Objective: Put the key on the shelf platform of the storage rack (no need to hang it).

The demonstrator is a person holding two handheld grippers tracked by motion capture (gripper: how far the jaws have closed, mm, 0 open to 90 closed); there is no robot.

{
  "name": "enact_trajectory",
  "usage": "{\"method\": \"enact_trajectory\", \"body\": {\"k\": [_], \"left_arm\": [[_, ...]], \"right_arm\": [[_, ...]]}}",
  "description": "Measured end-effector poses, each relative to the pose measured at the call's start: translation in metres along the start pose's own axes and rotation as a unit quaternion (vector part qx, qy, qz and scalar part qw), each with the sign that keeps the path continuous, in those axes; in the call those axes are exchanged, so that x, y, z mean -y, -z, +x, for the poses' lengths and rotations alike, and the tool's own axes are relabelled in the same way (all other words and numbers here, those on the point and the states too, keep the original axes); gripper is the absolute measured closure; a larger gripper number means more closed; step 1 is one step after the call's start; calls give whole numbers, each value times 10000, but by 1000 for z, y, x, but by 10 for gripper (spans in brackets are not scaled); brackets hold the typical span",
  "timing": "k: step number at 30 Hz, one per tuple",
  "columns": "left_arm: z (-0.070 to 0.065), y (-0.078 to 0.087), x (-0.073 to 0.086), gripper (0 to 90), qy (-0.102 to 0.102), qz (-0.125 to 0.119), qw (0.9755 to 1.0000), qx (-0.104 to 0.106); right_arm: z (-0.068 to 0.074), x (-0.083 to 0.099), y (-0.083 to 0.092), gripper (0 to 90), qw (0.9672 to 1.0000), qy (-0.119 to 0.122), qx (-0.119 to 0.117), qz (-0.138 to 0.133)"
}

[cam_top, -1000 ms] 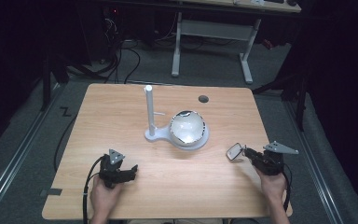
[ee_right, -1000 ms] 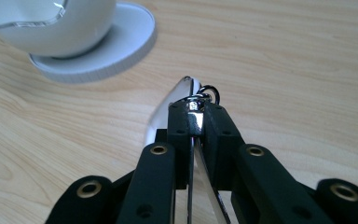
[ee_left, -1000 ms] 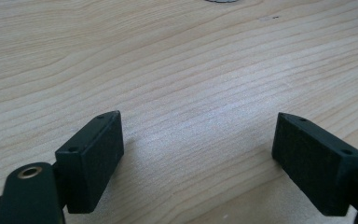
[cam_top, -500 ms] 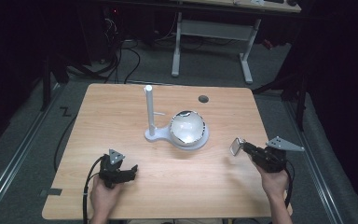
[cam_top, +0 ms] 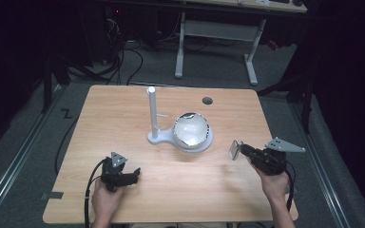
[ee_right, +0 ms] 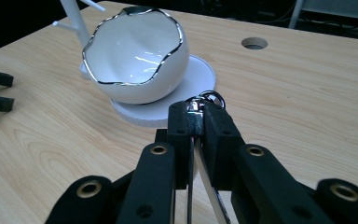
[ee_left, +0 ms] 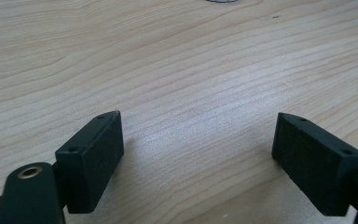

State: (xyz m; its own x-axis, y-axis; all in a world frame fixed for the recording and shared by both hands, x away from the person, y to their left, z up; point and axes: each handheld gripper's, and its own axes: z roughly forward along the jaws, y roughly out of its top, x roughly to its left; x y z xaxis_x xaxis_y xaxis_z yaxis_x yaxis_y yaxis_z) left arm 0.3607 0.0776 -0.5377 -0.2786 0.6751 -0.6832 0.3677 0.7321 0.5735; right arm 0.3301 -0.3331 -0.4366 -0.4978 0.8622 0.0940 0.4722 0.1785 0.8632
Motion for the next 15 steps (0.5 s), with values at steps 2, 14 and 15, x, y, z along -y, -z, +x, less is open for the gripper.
{"method": "enact_trajectory", "body": {"k": [2, 14, 15], "left_arm": [[0, 0, 0, 169, -4, -1, 10000, 1], [0, 0, 0, 169, -5, -3, 10000, 0], [0, 0, 0, 169, -2, -2, 10000, -1]], "right_arm": [[3, -1, -2, 822, 10000, 10, -56, -2], [19, -11, -13, 821, 9991, 115, -405, -19], [20, -11, -14, 822, 9990, 128, -422, -15]]}}
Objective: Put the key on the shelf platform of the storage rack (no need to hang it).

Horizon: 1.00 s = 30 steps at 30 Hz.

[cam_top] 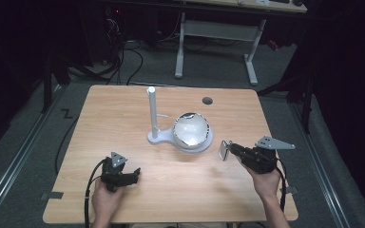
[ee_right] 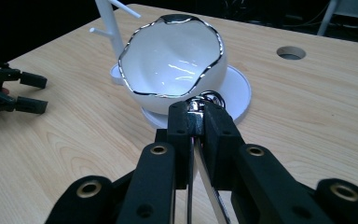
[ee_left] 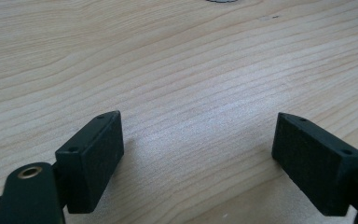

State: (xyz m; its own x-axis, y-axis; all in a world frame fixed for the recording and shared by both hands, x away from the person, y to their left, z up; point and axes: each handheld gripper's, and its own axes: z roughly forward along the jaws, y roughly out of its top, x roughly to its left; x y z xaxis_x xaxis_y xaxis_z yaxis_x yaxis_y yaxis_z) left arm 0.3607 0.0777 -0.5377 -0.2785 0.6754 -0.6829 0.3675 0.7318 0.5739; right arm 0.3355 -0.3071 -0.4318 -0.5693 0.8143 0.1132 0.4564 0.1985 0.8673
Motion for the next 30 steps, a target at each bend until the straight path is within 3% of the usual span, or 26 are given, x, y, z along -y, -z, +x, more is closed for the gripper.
{"method": "enact_trajectory", "body": {"k": [30], "left_arm": [[-2, 0, 1, 168, 126, -20, 9999, -66]], "right_arm": [[28, -36, -26, 821, 9984, 262, -495, -121]]}}
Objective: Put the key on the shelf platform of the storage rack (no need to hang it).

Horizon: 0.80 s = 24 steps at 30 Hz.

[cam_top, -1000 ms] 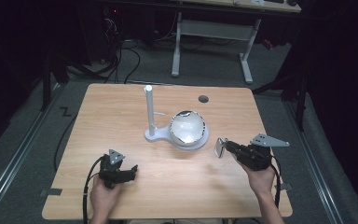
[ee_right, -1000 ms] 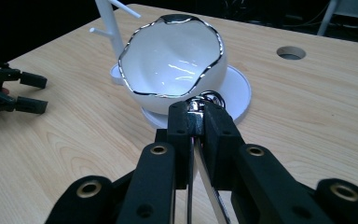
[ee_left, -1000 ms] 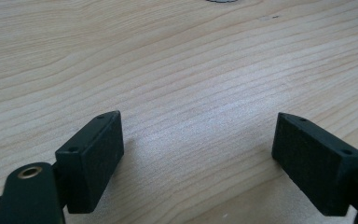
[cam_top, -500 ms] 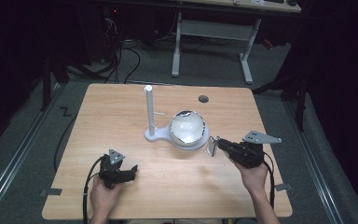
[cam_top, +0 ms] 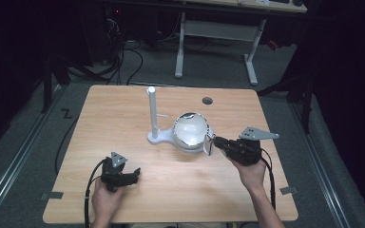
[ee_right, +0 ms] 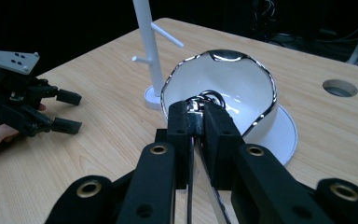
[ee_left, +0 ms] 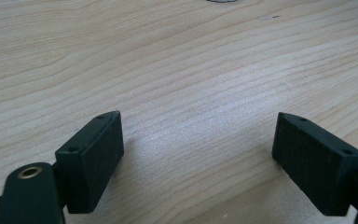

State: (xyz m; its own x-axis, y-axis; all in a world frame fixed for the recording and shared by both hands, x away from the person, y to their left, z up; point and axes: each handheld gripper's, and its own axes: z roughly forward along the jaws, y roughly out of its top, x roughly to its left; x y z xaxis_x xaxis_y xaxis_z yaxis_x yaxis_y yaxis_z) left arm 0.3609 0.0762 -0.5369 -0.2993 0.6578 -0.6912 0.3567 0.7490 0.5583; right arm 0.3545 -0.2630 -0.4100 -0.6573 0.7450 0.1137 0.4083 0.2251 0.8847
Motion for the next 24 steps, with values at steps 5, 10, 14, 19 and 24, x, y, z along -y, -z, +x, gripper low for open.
{"method": "enact_trajectory", "body": {"k": [5, 10, 14, 19, 24], "left_arm": [[0, 0, 0, 168, -5, 1, 10000, 1], [0, 0, 0, 168, -33, 6, 10000, 11], [1, 0, 0, 168, -54, 10, 10000, 29], [1, 0, 0, 168, -69, 13, 10000, 37], [0, 0, 0, 168, -13, 13, 10000, 14]], "right_arm": [[-1, -8, -5, 821, 10000, 11, -39, 6], [-2, -16, -12, 821, 10000, 26, -61, 19], [0, -22, -18, 821, 9999, 98, -19, 50], [1, -27, -26, 821, 9998, 161, 22, 67], [-5, -27, -37, 821, 9999, 90, 59, 124]]}}
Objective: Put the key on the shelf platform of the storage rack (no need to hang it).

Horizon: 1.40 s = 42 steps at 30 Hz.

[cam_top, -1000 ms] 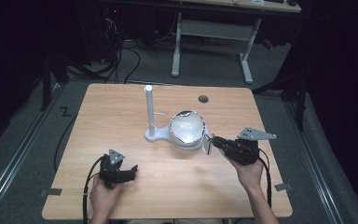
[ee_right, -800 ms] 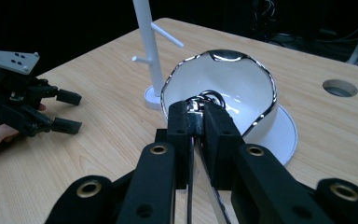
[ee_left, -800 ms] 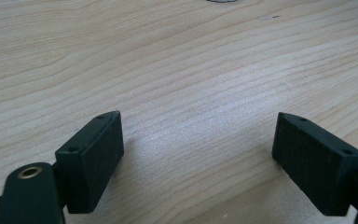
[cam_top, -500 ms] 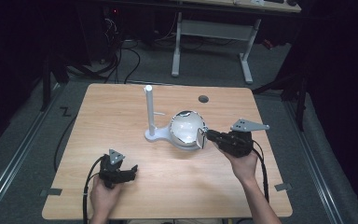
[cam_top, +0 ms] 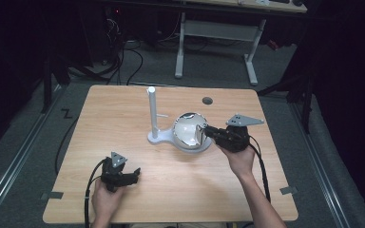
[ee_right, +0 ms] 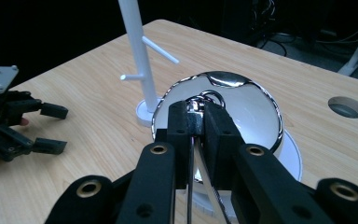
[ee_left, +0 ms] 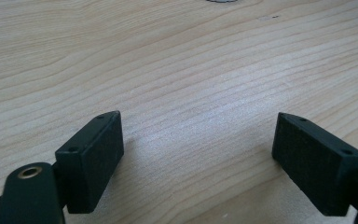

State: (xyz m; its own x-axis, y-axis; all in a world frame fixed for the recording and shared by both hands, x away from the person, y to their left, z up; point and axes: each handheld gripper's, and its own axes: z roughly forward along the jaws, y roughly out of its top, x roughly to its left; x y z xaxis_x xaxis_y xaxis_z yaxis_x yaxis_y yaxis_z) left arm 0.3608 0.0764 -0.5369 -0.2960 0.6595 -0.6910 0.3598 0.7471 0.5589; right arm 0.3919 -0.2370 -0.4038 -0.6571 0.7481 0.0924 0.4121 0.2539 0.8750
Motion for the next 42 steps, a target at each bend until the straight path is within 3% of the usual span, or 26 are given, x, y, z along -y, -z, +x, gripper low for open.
{"method": "enact_trajectory", "body": {"k": [22, 42], "left_arm": [[0, 0, 0, 168, 12, -2, 10000, -2], [0, 0, 0, 168, -15, -6, 10000, 12]], "right_arm": [[-8, 0, -44, 821, 9993, -140, 99, 341], [-16, 5, -73, 820, 9980, -316, 120, 533]]}}
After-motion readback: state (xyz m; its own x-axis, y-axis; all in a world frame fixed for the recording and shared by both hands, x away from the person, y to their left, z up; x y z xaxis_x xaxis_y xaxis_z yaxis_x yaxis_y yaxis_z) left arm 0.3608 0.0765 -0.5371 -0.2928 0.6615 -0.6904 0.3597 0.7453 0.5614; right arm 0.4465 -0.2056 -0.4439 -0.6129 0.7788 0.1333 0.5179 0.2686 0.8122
